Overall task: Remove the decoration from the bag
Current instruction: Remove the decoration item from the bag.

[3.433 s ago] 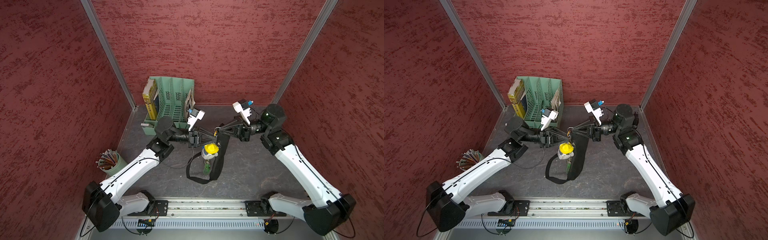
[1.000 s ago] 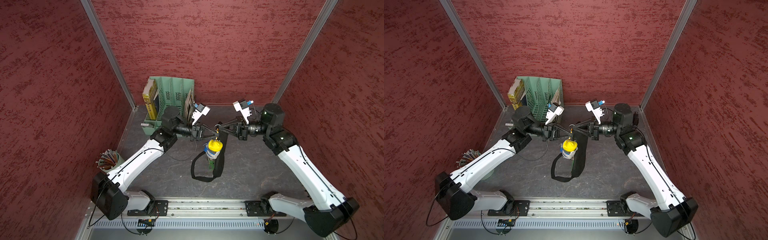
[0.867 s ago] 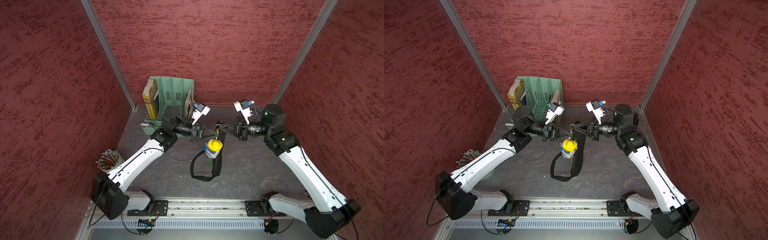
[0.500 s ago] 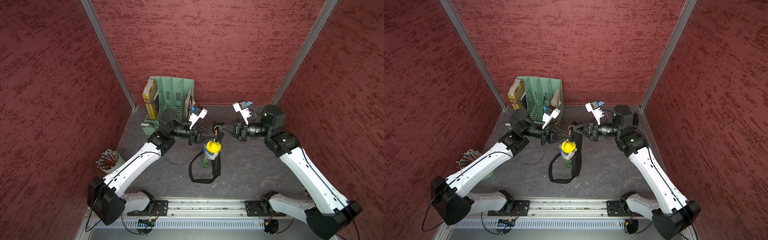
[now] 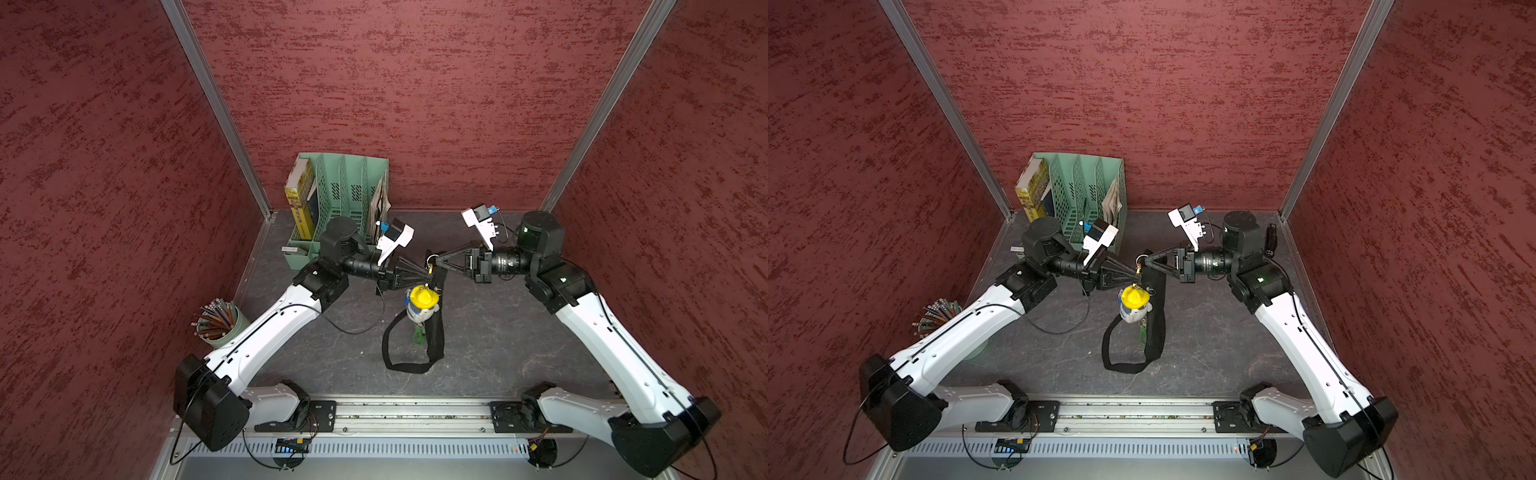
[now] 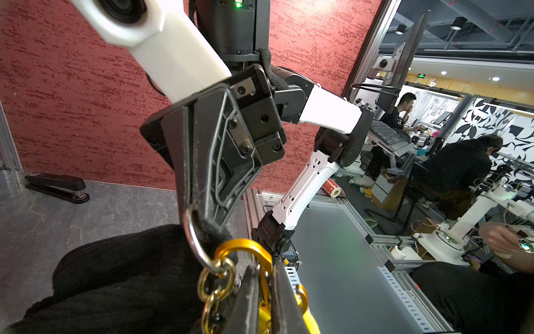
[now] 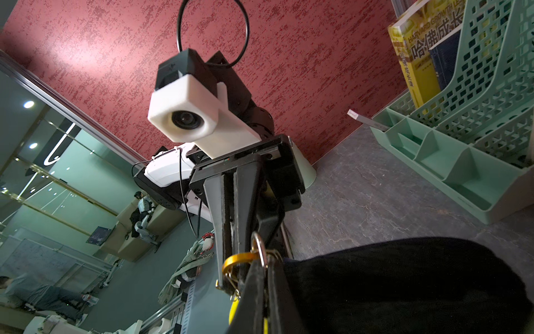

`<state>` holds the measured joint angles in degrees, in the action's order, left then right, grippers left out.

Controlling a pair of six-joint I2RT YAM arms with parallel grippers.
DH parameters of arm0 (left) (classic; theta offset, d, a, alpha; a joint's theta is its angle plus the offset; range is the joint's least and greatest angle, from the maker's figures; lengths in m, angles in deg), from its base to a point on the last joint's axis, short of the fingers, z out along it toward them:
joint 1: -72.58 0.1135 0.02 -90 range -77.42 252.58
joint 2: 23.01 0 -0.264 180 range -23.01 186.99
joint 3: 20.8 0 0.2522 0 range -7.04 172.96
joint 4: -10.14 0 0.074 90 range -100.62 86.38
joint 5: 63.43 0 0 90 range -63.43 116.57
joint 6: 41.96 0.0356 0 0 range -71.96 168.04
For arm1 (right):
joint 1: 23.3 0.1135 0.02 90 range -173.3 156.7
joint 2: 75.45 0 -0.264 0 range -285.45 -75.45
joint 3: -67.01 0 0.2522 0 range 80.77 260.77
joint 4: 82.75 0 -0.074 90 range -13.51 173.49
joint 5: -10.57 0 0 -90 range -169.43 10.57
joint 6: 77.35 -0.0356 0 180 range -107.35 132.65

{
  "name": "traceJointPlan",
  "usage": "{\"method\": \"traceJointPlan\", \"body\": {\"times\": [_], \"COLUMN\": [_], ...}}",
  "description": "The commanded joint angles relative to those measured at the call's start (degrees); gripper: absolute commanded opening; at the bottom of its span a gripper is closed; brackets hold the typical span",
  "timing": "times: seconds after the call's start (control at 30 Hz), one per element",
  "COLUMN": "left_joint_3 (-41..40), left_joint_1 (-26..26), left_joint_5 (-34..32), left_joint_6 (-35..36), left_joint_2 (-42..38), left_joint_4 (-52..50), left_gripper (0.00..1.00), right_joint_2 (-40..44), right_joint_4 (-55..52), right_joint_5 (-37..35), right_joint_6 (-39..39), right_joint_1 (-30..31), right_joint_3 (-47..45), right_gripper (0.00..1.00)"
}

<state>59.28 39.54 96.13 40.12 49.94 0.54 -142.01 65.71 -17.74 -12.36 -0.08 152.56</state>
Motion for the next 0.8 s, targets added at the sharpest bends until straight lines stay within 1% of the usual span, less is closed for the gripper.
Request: {"method": "traceJointPlan", "body": {"times": [0.0,0.2,0.43,0.6,0.77], "left_joint_3": [3.95,5.6,7.15,9.44,10.5], "left_joint_1": [0.43,0.43,0.4,0.42,0.43], "left_joint_5": [2.46,3.13,4.03,3.92,3.38], "left_joint_6": [4.9,8.48,10.6,10.33,8.08], "left_joint_2": [-1.93,-1.54,-1.03,0.95,2.77], "left_joint_4": [4.15,4.63,5.44,6.09,9.51], "left_gripper": [0.0,0.0,0.0,0.0,0.0], "right_joint_2": [-1.78,-2.39,-3.3,-4.07,-3.95], "right_joint_4": [-3.54,-4.75,-5.52,-5.26,-5.51], "right_joint_5": [-0.5,-0.21,-0.39,-0.04,1.06], "right_joint_6": [-0.16,-0.03,-0.2,0.37,1.69], "right_joint_1": [-0.24,0.28,0.41,1.63,2.38], "right_joint_3": [-0.92,-0.85,-0.41,-0.3,-0.31], "right_gripper": [0.0,0.0,0.0,0.0,0.0]}}
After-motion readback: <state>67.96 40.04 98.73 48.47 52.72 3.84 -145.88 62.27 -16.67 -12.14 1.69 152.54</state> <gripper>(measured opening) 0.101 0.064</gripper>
